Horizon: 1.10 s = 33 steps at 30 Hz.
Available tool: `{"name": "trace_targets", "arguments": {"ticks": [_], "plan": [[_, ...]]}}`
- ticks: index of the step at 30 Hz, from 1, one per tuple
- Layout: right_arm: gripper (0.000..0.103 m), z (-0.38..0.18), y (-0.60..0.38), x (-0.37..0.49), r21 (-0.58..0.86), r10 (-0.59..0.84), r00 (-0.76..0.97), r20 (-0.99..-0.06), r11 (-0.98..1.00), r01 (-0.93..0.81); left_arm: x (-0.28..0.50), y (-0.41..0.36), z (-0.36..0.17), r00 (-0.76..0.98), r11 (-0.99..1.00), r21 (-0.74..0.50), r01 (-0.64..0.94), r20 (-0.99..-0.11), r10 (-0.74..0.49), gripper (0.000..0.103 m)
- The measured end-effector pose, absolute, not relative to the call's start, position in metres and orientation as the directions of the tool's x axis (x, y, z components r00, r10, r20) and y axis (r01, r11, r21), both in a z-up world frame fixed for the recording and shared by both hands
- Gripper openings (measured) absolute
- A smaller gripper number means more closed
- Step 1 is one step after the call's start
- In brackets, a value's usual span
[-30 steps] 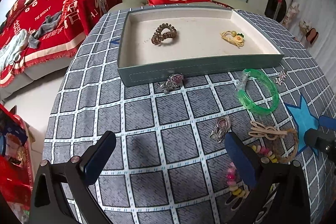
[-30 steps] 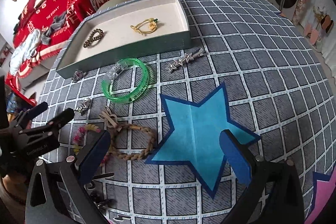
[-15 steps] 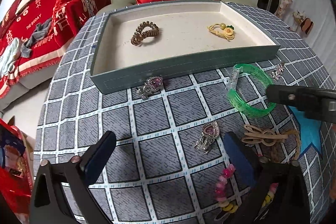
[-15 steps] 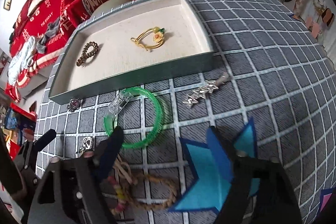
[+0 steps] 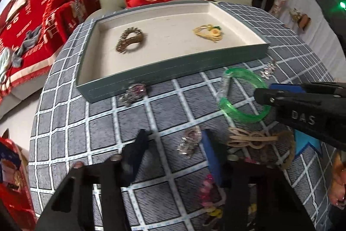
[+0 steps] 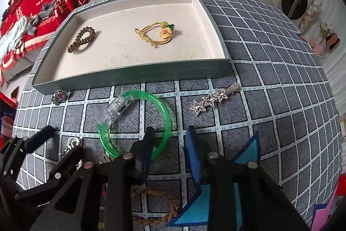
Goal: Organize jewelry
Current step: 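Grasp the heart pendant with the left gripper while the right grasps the green bangle, then carry both into the tray and open both grippers to drop them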
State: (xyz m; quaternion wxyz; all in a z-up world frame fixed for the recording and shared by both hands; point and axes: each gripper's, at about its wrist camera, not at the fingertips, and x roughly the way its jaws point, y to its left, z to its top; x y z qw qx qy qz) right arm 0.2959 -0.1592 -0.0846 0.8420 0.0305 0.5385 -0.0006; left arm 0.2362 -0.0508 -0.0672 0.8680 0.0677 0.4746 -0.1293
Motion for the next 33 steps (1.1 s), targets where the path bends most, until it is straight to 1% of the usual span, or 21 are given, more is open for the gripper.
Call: {"name": "trace_targets", "arguments": {"ticks": [1,2,4,9,23,28,33], "plan": [[0.020,-0.084,-0.160,0.295,0.054,0.034,0.421,-0.906,0.998,0.034,0.235,-0.053,-0.066,0.518,0.953,-0.004,0.302,-0.839,-0.167,0.041],[0.011,-0.084,-0.160,0.295,0.055,0.034,0.422,-0.906,0.998,0.037,0.233,-0.056,-0.066,0.519,0.951,0.001,0.310,-0.838,-0.168,0.032],[0.007,-0.085,-0.160,0.295,0.061,0.036,0.423,-0.906,0.997,0.045,0.232,-0.057,-0.065,0.517,0.949,0.000,0.315,-0.838,-0.172,0.032],[0.008,-0.083,-0.171,0.290,0.126,0.087,0.425,-0.901,0.990,0.066,0.234,-0.050,-0.062,0.508,0.952,-0.032,0.305,-0.840,-0.190,0.032],[0.008,-0.054,-0.184,0.276,0.208,0.162,0.478,-0.864,0.977,0.044,0.233,-0.037,-0.033,0.557,0.951,-0.080,0.299,-0.795,-0.242,0.032],[0.008,-0.040,-0.188,0.278,0.220,0.171,0.503,-0.847,0.975,0.040,0.243,-0.021,-0.018,0.566,0.952,-0.145,0.268,-0.776,-0.278,0.032],[0.008,-0.029,-0.191,0.289,0.243,0.189,0.521,-0.832,0.969,0.037,0.259,-0.013,-0.003,0.599,0.958,-0.131,0.254,-0.756,-0.263,0.032]]}}
